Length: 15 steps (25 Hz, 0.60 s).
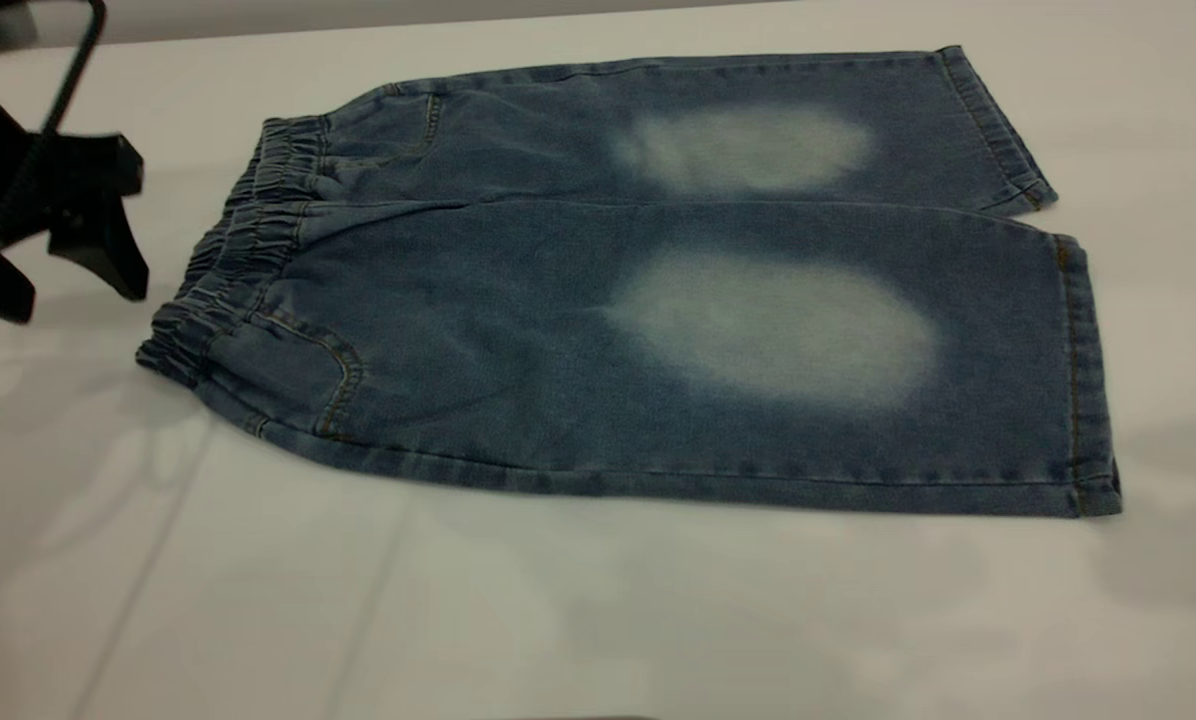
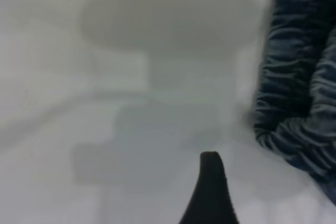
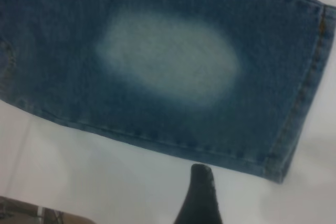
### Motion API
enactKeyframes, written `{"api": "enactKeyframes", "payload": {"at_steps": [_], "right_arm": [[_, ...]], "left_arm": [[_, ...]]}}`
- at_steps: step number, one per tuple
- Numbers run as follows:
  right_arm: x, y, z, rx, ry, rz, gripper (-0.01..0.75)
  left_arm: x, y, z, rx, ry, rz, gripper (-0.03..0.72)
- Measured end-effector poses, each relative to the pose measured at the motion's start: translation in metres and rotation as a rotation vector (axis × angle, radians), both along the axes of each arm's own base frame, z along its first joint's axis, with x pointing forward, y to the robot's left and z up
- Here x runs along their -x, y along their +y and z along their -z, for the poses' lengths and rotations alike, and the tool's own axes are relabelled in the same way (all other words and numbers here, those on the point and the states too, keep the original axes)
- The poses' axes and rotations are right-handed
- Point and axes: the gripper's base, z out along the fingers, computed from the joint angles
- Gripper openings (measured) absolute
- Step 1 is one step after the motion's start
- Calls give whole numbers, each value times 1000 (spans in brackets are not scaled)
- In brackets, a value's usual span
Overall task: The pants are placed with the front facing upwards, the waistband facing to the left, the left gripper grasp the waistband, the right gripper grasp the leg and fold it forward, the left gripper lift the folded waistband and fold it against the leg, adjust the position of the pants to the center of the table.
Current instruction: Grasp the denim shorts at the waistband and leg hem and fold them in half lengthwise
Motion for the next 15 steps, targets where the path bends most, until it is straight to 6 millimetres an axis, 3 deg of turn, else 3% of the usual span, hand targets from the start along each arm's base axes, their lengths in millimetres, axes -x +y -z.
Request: {"api": "enactKeyframes", "payload": {"at_steps": [15], "right_arm": [[-3, -1, -1, -1, -26, 12, 512]], "left_arm": [[-11, 0, 36, -12, 42, 9, 517]]}}
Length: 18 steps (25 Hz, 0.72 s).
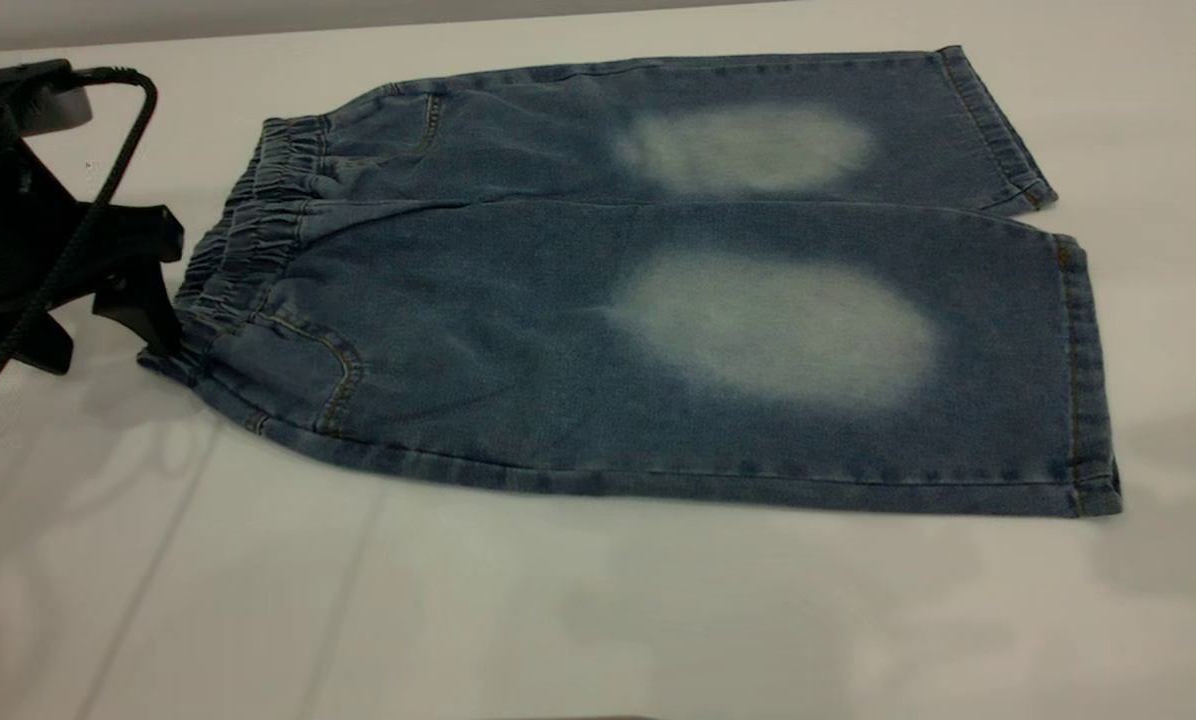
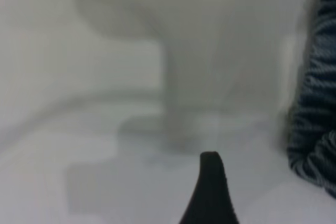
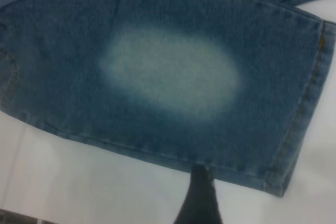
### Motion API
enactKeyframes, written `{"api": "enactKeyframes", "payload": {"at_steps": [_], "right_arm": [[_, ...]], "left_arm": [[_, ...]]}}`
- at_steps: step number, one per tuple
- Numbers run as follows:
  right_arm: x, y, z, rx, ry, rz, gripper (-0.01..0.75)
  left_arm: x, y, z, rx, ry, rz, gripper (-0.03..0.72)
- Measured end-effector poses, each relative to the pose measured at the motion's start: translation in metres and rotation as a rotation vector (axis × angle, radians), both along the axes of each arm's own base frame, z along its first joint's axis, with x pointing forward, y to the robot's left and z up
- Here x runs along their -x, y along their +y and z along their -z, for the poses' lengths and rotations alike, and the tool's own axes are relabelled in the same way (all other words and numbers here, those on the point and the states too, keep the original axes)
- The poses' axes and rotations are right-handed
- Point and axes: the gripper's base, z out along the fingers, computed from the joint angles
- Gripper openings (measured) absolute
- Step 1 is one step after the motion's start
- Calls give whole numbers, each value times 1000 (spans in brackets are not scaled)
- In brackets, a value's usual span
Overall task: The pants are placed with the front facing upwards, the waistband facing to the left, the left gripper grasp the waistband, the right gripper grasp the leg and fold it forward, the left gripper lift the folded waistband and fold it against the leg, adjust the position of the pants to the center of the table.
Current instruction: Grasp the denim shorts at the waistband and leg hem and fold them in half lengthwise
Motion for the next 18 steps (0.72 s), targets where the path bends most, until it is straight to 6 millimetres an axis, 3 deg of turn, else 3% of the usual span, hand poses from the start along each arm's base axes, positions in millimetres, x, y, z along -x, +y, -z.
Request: {"api": "enactKeyframes", "payload": {"at_steps": [10, 13, 18], "right_arm": [[0, 0, 0, 0, -3, 2, 512], [0, 0, 0, -2, -3, 3, 512], [0, 0, 0, -4, -3, 4, 512]], "left_arm": [[-14, -5, 8, 3, 35, 16, 501], [-15, -10, 9, 2, 35, 31, 437], [-16, -14, 14, 14, 44, 21, 264]]}}
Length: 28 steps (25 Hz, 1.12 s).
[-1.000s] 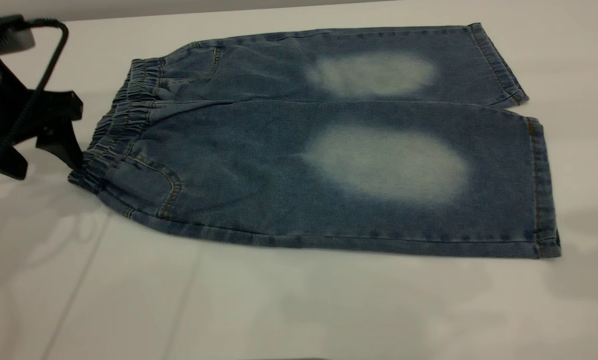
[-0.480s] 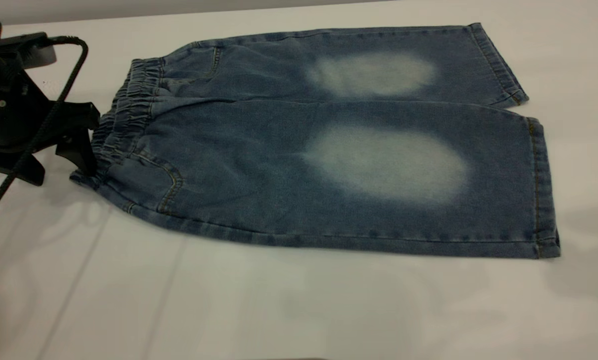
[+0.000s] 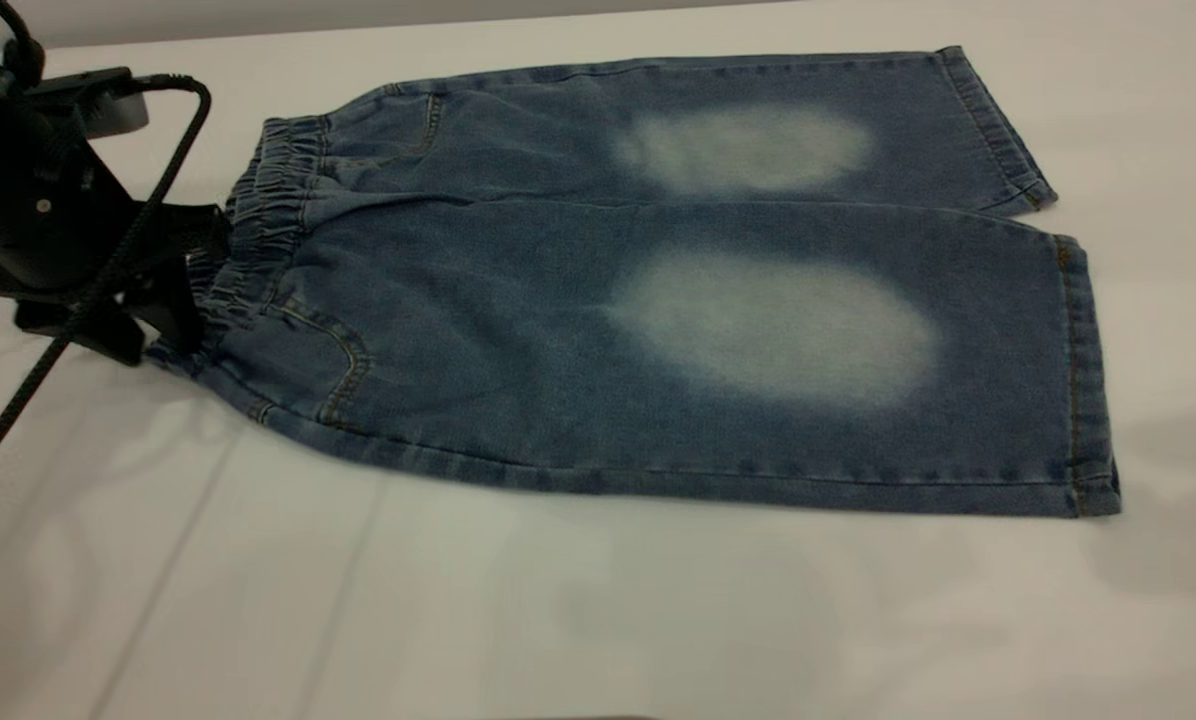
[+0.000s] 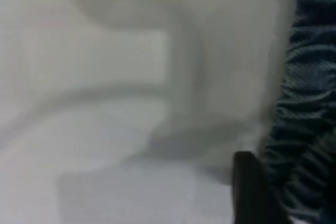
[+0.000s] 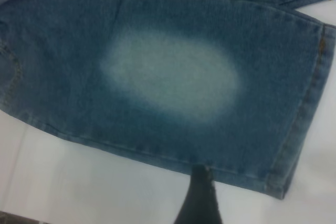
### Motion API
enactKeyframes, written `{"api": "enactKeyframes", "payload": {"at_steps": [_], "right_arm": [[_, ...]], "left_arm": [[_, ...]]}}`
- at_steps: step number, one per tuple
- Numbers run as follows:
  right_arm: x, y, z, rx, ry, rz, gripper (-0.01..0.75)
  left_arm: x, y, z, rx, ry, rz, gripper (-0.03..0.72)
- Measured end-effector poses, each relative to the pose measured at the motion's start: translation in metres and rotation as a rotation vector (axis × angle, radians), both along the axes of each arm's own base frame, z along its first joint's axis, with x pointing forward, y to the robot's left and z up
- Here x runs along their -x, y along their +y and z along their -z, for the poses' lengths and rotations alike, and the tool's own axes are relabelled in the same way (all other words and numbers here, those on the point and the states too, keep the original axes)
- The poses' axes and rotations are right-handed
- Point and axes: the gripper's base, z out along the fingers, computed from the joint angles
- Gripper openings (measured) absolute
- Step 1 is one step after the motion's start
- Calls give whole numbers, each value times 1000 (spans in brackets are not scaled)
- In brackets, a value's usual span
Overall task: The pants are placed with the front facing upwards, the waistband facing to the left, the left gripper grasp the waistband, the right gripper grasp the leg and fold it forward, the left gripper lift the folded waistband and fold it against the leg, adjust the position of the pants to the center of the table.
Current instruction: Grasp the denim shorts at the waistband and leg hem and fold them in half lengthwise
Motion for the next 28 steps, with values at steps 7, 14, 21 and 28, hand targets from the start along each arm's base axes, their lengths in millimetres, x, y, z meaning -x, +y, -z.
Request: {"api": "enactKeyframes", "payload": {"at_steps": [7, 14, 21, 28], "right_arm": [[0, 0, 0, -1, -1, 1, 512], [-6, 14, 17, 20, 74, -105, 512], [-25, 47, 74, 98, 242, -297, 512], [-35, 63, 134, 170, 387, -345, 512]], "left_arm": [[-2, -1, 0, 6, -4, -6, 82], [-7, -2, -10, 6, -17, 4, 35], [-8, -2, -16, 4, -21, 16, 35], [-8, -2, -16, 4, -21, 18, 35]]}}
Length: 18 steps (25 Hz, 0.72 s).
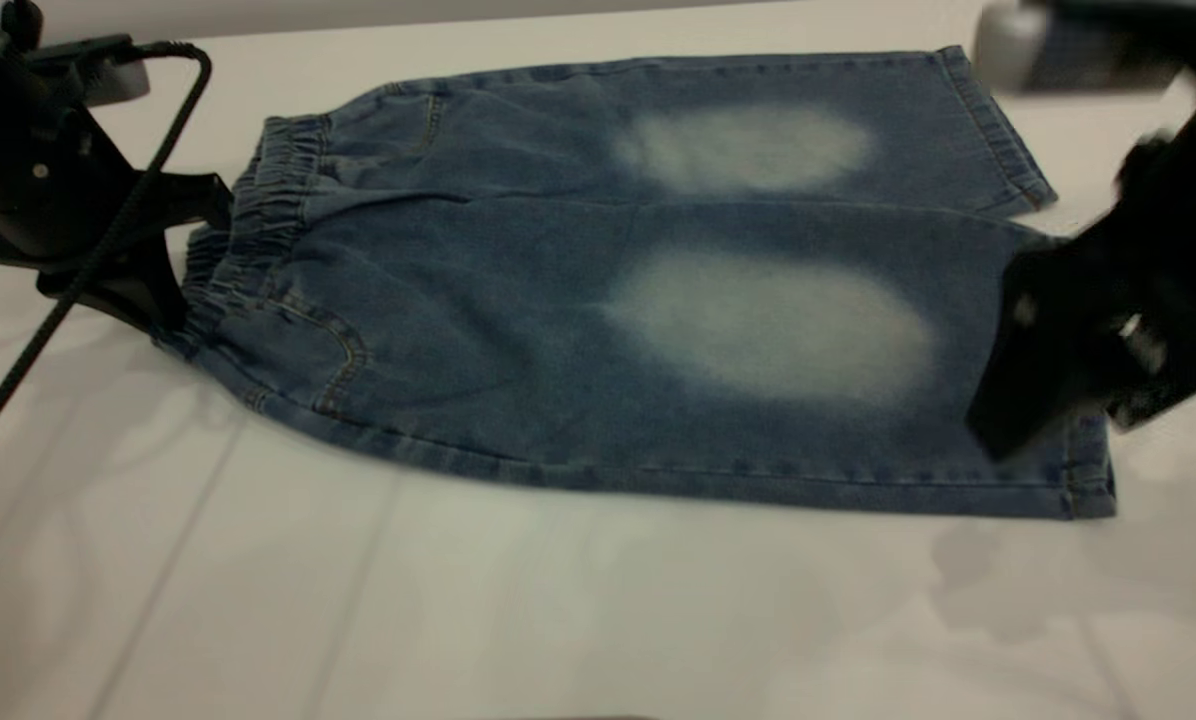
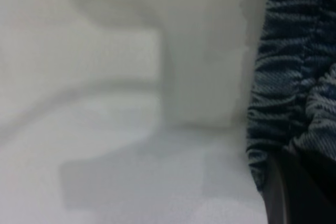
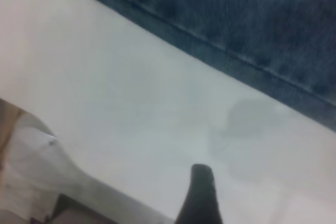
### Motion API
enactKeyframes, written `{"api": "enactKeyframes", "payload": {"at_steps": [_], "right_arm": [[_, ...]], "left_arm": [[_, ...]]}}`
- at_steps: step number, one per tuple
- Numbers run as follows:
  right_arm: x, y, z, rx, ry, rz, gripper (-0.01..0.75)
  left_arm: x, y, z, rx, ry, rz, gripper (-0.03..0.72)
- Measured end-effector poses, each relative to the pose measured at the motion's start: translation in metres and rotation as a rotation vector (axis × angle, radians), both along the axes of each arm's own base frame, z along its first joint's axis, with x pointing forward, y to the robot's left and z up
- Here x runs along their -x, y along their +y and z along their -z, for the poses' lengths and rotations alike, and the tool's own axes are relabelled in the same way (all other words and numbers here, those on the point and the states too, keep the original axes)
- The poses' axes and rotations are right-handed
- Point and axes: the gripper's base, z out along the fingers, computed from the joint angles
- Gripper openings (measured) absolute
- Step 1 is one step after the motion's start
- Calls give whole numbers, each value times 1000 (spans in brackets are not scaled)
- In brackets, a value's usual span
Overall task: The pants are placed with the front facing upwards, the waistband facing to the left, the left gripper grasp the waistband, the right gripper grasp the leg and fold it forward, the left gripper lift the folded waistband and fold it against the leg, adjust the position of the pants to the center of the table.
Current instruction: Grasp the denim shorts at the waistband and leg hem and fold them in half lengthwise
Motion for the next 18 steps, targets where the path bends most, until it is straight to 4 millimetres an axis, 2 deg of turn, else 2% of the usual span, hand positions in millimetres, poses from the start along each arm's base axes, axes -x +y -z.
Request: {"api": "enactKeyframes", "payload": {"at_steps": [7, 14, 18], "right_arm": [[-8, 0, 32, 70, 9, -7, 512], [-11, -3, 50, 117, -2, -17, 512], [-14, -4, 53, 130, -27, -15, 512]], "left_arm": [[0, 0, 0, 0, 0, 1, 35], [0, 0, 0, 0, 0, 1, 35], [0, 0, 0, -1, 0, 2, 35]]}}
